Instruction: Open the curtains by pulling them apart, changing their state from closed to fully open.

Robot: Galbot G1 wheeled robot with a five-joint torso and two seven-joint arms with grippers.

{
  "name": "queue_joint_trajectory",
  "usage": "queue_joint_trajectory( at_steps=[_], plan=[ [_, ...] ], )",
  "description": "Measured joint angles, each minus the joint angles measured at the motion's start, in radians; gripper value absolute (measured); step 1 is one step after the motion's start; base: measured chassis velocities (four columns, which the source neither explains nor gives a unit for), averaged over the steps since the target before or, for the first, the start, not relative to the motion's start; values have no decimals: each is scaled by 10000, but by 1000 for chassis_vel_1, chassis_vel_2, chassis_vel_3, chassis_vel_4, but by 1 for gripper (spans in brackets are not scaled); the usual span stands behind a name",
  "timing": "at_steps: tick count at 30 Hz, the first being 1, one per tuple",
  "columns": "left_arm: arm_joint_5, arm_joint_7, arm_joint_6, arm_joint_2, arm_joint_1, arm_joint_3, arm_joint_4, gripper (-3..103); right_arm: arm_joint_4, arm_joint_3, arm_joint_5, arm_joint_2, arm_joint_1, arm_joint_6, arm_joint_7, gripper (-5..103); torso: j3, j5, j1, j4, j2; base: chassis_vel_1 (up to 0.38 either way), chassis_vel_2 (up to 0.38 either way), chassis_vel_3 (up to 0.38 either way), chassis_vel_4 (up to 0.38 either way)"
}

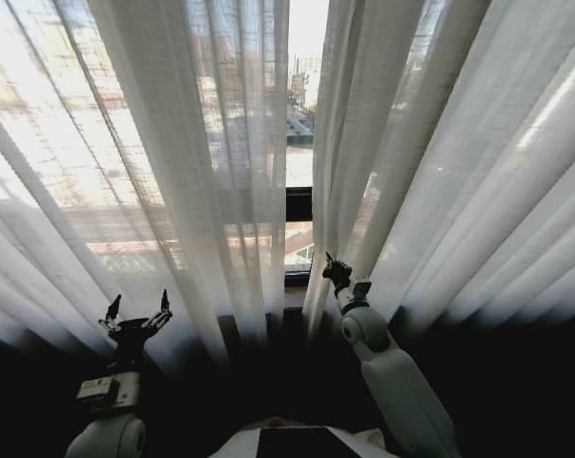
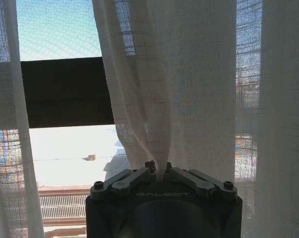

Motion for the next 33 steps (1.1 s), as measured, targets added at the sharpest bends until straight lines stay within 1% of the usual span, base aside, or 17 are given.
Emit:
queue_joint_trajectory(
  at_steps=[8, 13, 18, 28, 32, 33],
  plan=[
    [31, 0, -67, -18, 11, 15, 36, 100, 8, 146, -39, 6, -160, 6, -37, 0, 0, -1, 1, 0, 1, -42, -62, 43, 62],
    [54, 1, -80, -33, 15, 43, 39, 100, 28, 194, -41, -22, -173, 19, -40, 0, 0, -1, 1, 1, 1, -164, -210, 157, 177],
    [74, 6, -87, -51, 20, 77, 39, 100, 31, 219, -40, -24, -169, 33, -43, 0, 0, 3, 1, -1, 0, -244, -248, 241, 277],
    [83, 7, -102, -50, 39, 83, 17, 100, 44, 329, -36, -49, -174, 49, -48, 0, 0, -3, 1, 1, 0, -302, -351, 296, 341],
    [95, 13, -109, -54, 41, 100, 13, 100, 44, 410, -22, -67, -173, 53, -47, 0, 0, 6, 1, -1, 0, -346, -366, 337, 372],
    [122, 16, -111, -59, 41, 119, 12, 100, 43, 450, -9, -69, -170, 56, -47, 0, -1, 3, -2, -1, 1, -377, -379, 354, 394]
  ],
)
